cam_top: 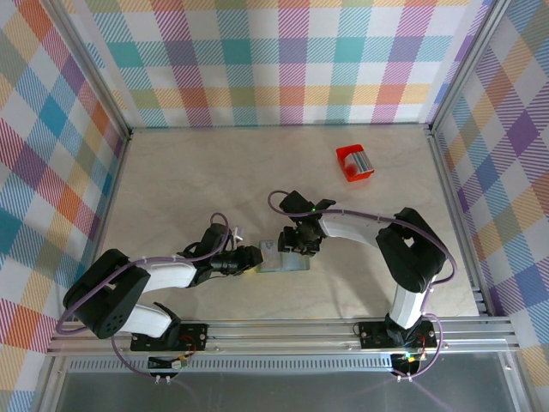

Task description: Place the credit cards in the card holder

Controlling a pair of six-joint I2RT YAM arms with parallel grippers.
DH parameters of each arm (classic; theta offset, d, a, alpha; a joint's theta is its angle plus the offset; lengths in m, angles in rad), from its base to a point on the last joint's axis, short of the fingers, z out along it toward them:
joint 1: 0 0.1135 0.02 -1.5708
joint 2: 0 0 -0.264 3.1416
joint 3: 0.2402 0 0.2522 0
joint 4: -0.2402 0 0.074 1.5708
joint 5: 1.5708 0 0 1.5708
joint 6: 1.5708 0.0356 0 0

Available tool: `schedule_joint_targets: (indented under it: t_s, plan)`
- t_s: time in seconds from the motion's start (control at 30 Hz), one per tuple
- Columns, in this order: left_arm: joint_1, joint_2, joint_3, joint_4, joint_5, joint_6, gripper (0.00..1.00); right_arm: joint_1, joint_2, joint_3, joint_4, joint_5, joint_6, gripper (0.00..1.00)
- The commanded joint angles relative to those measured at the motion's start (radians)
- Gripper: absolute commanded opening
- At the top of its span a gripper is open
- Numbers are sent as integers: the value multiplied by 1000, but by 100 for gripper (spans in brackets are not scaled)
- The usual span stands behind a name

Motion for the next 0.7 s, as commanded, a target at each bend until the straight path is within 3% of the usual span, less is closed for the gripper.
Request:
schedule_joint_targets:
  t_s: [0.0,0.67]
  plan:
    - [-10,16,-8,29,-1,5,39,-1,-21,1,7,-19,-18,53]
    - [-4,-75,4,-56,-26,22,39,1,-74,-33,104,-132,-11,49]
